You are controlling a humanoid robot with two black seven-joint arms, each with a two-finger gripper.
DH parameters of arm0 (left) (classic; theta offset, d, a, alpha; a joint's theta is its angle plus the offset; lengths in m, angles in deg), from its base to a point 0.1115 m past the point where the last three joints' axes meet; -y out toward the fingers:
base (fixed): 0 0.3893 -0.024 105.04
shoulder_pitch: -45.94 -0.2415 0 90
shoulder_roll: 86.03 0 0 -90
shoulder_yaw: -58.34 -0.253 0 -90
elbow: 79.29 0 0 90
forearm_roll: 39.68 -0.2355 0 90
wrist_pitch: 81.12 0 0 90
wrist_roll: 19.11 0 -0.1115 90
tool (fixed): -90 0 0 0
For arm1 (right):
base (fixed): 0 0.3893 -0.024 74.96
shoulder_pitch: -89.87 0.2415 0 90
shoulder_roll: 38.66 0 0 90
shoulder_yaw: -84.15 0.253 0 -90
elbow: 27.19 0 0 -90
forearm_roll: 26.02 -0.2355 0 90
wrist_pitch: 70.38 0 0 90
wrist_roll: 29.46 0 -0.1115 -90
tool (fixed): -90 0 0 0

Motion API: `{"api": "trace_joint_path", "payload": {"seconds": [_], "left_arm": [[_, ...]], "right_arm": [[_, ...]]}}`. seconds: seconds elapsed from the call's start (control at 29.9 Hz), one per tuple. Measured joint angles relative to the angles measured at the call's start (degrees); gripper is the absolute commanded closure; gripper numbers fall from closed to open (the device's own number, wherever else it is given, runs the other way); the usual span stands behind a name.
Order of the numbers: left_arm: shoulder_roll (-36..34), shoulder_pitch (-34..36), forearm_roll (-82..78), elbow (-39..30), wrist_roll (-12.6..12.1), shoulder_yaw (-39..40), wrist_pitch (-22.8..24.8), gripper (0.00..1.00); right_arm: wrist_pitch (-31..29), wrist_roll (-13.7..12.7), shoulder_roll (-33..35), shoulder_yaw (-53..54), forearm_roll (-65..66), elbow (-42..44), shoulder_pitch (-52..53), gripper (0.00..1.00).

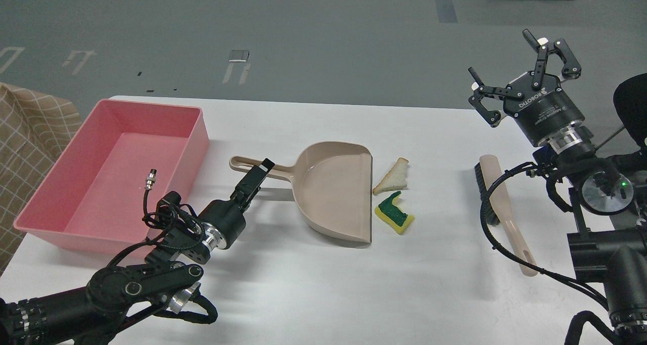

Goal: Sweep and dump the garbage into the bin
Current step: 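Grasp the beige dustpan handle with the left gripper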

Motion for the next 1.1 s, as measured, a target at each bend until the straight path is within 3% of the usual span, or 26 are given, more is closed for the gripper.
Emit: {"api": "trace_joint_path", "payload": {"seconds": [0.5,0.87,1.1], "left_arm": [[1.5,2.5,0.2,4.4,-0.9,0.0,0.0,0.05],[1.3,2.5,0.2,4.5,-1.1,-0.8,0.0,0.22],[1.1,2.5,0.2,4.5,-1.0,-0.9,0.0,0.24]], "right_arm": [[0.0,0.0,0.0,0.0,0.0,0.1,-0.1,0.00],[0.0,0.0,0.0,0.0,0.0,0.1,-0.1,0.00],[0.0,0.0,0.0,0.0,0.0,0.1,-0.1,0.00]]}}
